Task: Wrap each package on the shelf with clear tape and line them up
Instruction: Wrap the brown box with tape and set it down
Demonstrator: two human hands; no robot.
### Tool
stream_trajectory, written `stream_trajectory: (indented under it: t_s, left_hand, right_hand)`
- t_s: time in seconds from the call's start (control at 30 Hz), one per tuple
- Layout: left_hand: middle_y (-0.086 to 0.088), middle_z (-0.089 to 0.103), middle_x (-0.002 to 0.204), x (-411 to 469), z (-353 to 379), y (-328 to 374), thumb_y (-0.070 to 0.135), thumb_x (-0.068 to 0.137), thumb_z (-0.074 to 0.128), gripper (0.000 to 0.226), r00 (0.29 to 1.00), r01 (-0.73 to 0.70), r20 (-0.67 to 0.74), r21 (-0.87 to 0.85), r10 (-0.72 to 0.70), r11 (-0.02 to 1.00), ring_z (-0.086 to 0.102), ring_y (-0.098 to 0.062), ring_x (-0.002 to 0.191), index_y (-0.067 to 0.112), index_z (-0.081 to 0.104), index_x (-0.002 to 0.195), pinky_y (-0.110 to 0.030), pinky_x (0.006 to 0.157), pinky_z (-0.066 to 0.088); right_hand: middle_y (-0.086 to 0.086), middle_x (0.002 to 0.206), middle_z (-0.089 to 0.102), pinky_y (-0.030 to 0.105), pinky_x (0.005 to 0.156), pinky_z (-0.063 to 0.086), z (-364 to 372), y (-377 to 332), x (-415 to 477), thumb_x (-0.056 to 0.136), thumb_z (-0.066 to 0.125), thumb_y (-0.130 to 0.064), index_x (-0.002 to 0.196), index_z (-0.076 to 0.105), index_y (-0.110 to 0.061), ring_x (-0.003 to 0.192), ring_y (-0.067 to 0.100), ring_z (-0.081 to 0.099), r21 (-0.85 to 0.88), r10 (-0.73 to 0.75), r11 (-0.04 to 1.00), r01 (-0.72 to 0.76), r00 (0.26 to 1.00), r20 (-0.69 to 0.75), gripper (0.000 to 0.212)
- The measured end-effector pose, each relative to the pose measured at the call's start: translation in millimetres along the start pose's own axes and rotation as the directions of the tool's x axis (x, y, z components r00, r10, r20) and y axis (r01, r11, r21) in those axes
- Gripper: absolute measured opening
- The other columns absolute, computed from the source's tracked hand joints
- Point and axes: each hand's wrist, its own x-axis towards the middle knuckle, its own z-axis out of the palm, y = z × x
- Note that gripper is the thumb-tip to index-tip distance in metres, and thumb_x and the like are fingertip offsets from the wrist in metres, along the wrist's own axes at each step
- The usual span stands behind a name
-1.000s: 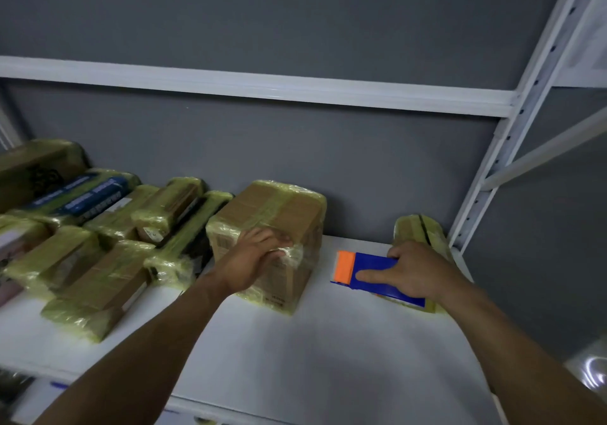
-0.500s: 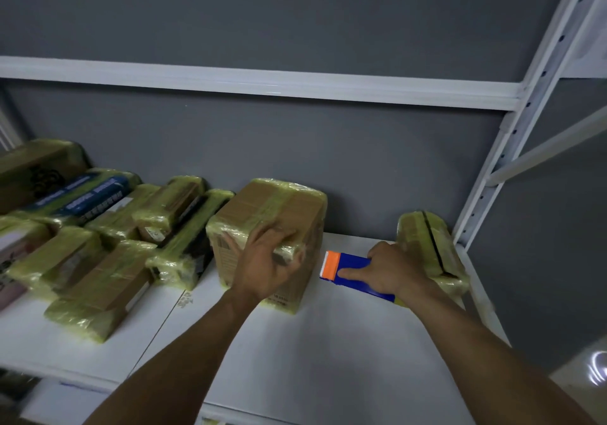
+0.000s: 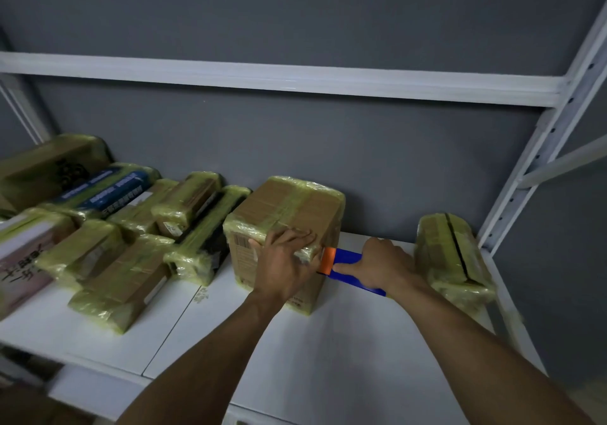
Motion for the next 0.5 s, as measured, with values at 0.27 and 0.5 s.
stream_trajectory:
  t_s: [0.27, 0.5]
  left_hand:
    - [0.016, 0.069, 0.124, 2, -8, 4, 0.051, 0.085, 0.073, 0.042, 1.000, 0.002, 0.030, 0.002, -0.002, 1.000, 0.050, -0.016, 0.123, 0.030, 0.074, 0.121, -0.033, 0.103, 0.040]
    - [0.015, 0.070, 0.122, -1, -13, 9, 0.049, 0.084, 0.076, 0.041, 1.000, -0.001, 0.023, -0.010, 0.001, 1.000, 0.046, -0.010, 0.121, 0.028, 0.075, 0.119, -0.025, 0.100, 0.035]
  right_hand:
    - [0.000, 0.095, 0.062, 0.031, 0.067, 0.044, 7, -3, -15, 0.080, 0.057, -0.085, 0.093, 0.048, -0.021, 0.083, 0.019, 0.059, -0.143, -0.052, 0.989, 0.030, 0.987, -0.152, 0.065]
    - [-0.001, 0.091, 0.054, 0.031, 0.066, 0.043, 9, -4, -24, 0.084, 0.056, -0.082, 0.094, 0.046, -0.021, 0.080, 0.018, 0.055, -0.122, -0.036, 0.992, 0.018, 0.989, -0.146, 0.063]
